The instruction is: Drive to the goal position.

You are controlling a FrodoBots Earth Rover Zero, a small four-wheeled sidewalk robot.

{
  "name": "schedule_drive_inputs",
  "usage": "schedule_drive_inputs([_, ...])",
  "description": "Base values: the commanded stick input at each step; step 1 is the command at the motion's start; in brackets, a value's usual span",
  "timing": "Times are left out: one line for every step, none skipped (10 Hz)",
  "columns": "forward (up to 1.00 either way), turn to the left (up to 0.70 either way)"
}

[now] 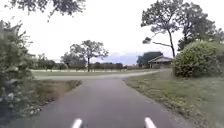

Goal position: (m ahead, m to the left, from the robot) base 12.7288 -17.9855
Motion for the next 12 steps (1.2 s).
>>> schedule_drive_inputs([0.84, 0.03])
schedule_drive_inputs([0.84, 0.03])
schedule_drive_inputs([0.84, 0.03])
schedule_drive_inputs([0.84, 0.03])
schedule_drive_inputs([0.84, 0.03])
schedule_drive_inputs([0.84, 0.03])
schedule_drive_inputs([0.84, 0.03])
schedule_drive_inputs([0.84, 0.03])
schedule_drive_inputs([0.84, 0.03])
schedule_drive_inputs([0.84, 0.03])
schedule_drive_inputs([0.84, 0.03])
schedule_drive_inputs([0.84, 0.03])
